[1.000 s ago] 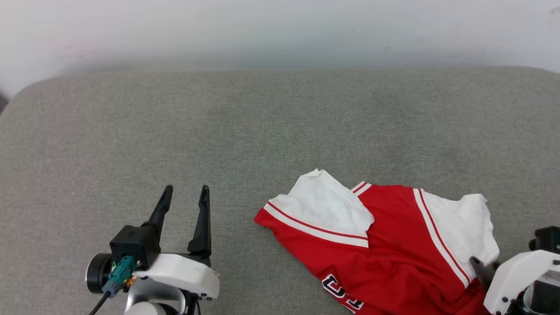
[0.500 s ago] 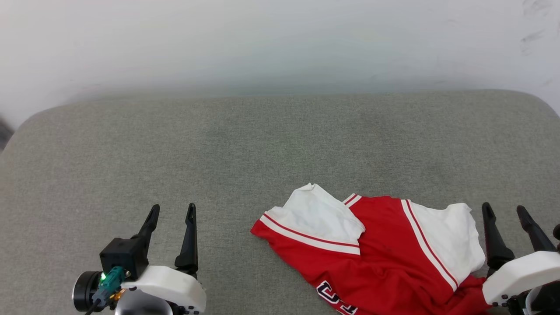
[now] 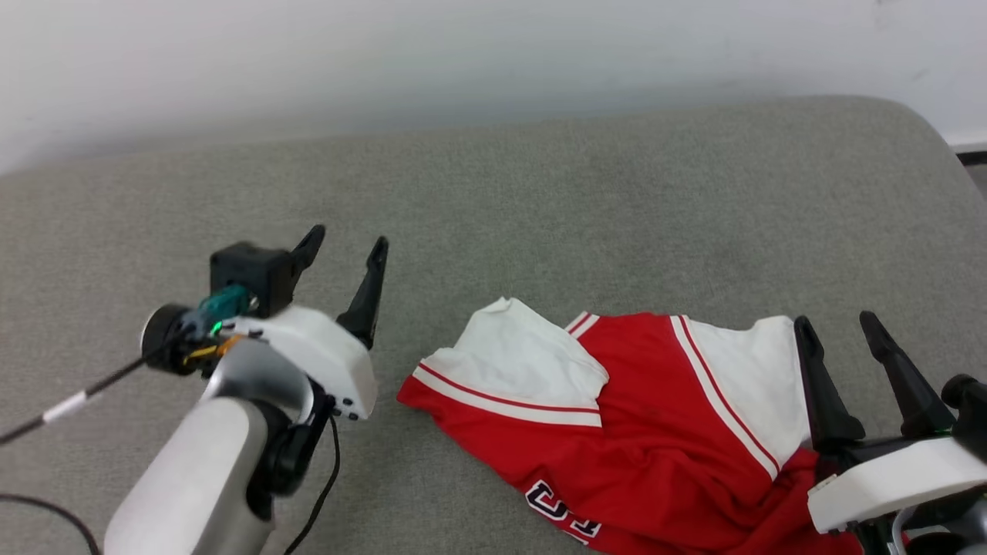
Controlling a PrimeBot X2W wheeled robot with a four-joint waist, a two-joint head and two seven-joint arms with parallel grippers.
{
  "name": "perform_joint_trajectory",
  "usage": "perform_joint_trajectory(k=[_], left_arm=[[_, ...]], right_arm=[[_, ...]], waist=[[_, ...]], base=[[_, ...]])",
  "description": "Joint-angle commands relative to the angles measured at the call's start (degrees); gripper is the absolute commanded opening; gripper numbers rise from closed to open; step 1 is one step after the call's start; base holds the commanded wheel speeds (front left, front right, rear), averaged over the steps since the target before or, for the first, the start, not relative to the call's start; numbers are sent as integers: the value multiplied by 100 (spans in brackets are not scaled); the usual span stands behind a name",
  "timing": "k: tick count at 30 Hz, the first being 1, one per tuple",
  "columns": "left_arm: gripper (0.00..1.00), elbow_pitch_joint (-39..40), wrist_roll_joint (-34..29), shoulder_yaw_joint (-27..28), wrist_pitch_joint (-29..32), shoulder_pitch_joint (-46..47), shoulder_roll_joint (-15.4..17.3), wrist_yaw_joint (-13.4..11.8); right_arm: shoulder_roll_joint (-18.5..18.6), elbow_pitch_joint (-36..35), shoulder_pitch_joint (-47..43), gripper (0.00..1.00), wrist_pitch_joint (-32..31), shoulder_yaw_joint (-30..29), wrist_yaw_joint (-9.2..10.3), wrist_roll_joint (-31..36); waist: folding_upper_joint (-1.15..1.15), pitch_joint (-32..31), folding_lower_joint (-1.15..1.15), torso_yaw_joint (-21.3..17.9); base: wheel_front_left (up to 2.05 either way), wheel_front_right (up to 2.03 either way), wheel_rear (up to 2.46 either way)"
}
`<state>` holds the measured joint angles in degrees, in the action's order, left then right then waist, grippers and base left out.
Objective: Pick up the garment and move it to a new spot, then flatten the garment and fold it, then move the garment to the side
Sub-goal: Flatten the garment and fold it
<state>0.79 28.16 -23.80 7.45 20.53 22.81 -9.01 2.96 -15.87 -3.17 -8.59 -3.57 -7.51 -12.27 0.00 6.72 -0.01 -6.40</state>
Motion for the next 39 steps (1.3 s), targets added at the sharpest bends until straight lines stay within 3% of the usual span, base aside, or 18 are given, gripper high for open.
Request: perform_joint_trajectory(k=[1,10,21,22,23,24,27,31,32,39], left_arm=[[100,-156,70,-84,207,284,-17,145],[100,-1313,387,-743,1925,1689,-29,1106],[98,-2327,619,-1374,3538,1967,-13,1418],[60,-2375,670,-1428,3625,1912,-47,1431],[40,-2404,704,-1474,3673,1865,-93,1449],[0,-2436,742,-1526,3731,1817,-124,1466],[0,-2460,757,-1588,3698,1751,-155,1486],[0,-2336,637,-1538,3212,1860,-172,1507],[0,-2156,530,-1417,2710,1959,-164,1460],[0,-1459,433,-1201,2098,1667,60,1246]], right_arm=[[-12,-70,124,100,61,64,4,-50],[-12,10,451,100,256,333,4,-172],[-12,252,557,100,510,371,4,-445],[-12,263,566,100,530,348,4,-472],[-13,277,568,100,550,341,4,-479],[-13,287,558,100,560,331,4,-484],[-13,326,537,100,522,284,4,-494],[-14,358,483,100,462,209,4,-553],[-13,388,413,100,400,145,4,-592],[-12,332,258,100,241,-53,4,-577]], waist=[[0,352,1,-239],[0,1065,1,-665],[0,1340,1,-923],[0,1343,1,-928],[0,1344,1,-930],[0,1343,1,-929],[0,1306,1,-906],[0,1167,1,-832],[0,1006,1,-734],[0,647,1,-424]], base=[[0,0,0],[0,0,0],[0,0,0],[0,0,0],[0,0,0],[0,0,0],[0,0,0],[0,0,0],[0,0,0],[0,0,0]])
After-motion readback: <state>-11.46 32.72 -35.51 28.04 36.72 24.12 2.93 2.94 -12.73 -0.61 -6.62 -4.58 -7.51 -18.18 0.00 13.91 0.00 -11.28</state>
